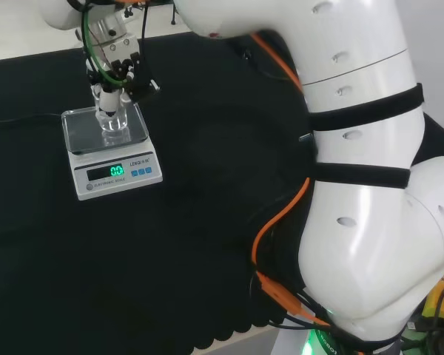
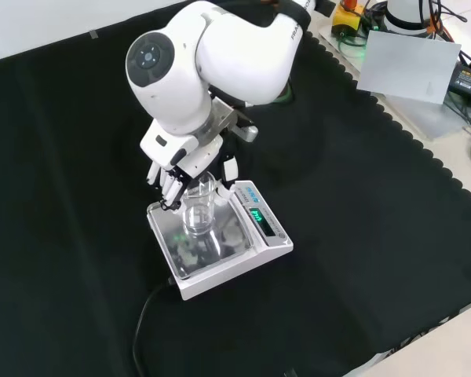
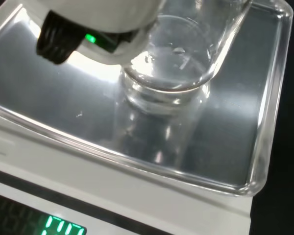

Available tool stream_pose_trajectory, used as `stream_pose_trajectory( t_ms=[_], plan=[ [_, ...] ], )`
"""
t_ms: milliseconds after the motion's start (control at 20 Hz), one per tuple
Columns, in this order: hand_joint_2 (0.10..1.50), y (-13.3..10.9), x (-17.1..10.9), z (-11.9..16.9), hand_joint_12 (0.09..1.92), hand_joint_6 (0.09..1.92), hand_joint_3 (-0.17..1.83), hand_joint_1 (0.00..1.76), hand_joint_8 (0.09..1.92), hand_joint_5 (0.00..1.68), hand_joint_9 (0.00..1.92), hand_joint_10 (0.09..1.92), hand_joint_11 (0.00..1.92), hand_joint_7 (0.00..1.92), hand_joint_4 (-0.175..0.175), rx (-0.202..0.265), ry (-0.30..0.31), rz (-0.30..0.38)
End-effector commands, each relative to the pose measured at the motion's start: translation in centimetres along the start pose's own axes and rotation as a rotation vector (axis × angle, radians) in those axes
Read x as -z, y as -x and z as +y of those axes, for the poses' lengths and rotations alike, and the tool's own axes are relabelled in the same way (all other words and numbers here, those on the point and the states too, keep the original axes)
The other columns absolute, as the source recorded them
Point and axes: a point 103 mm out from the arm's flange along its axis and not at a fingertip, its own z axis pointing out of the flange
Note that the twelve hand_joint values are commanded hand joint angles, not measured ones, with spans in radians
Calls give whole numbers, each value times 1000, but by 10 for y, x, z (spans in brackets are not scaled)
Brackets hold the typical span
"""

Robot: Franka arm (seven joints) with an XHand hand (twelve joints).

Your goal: Put the beaker on the electronic balance.

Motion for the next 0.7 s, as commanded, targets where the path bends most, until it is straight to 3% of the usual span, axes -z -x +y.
stream_pose_trajectory(
  t_ms=[50,150,300,450,550,700],
  plan=[
    [532,-2,-9,1,1331,963,740,1104,836,448,842,728,516,707,-60,7,-30,-9],
    [521,-3,-11,2,1352,860,727,1089,838,396,783,752,475,649,-54,10,-45,-20],
    [502,-3,-9,1,1414,544,621,994,838,283,597,831,333,430,-41,14,-69,-39],
    [516,-2,-3,-4,1470,233,459,860,819,175,395,914,164,181,-34,6,-54,-49],
    [530,-1,3,-8,1472,87,354,787,634,70,238,935,50,53,-22,1,-41,-48],
    [550,1,12,-16,1323,87,246,731,156,8,51,892,5,5,0,2,-30,-40]
  ],
)
